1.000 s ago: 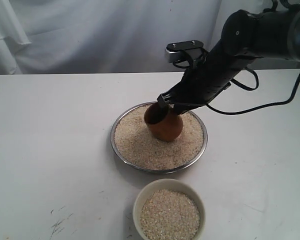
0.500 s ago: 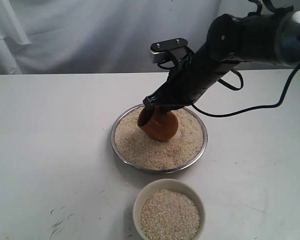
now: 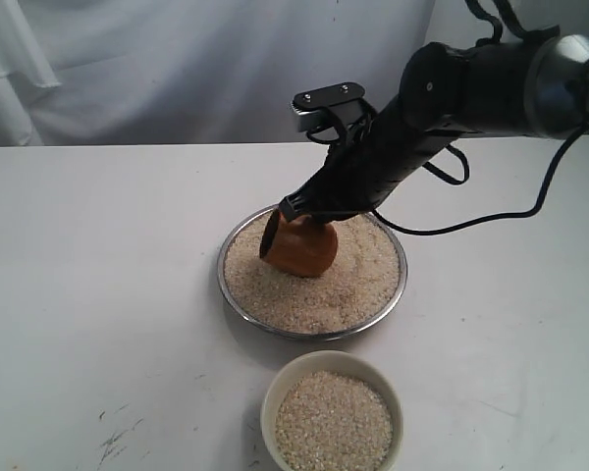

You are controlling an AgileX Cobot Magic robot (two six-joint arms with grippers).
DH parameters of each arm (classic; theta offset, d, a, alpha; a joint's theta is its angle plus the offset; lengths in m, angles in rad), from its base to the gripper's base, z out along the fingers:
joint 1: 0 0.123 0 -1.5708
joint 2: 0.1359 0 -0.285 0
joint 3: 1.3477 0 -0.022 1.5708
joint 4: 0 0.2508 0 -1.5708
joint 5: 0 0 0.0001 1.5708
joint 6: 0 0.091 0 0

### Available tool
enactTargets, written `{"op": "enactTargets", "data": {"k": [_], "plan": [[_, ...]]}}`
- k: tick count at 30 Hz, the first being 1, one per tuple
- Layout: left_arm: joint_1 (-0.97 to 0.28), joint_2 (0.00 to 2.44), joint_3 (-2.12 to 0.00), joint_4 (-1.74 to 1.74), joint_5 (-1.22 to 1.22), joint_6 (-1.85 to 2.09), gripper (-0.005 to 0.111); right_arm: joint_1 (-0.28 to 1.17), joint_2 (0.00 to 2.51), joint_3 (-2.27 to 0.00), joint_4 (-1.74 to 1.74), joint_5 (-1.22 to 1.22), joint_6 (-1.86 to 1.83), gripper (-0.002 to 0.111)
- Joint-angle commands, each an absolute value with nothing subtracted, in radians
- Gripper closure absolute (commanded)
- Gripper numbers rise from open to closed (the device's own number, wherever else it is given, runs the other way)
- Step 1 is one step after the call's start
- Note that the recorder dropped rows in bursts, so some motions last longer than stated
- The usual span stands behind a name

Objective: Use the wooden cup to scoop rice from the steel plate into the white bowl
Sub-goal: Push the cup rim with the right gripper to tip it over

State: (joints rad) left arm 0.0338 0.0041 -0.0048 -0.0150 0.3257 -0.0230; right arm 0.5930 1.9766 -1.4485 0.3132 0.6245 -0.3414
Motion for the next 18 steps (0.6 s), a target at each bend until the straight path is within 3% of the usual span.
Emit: {"op": "enactTargets", "data": {"k": [1,18], "plan": [[0.031,0.0,0.0,-0.014,0.319,-0.024,0.107,0.599,1.984,-1.444,0.353,0.615,-0.376,0.108],[0.031,0.0,0.0,-0.014,0.319,-0.024,0.107,0.645,1.984,-1.453,0.353,0.575,-0.418,0.108]]}}
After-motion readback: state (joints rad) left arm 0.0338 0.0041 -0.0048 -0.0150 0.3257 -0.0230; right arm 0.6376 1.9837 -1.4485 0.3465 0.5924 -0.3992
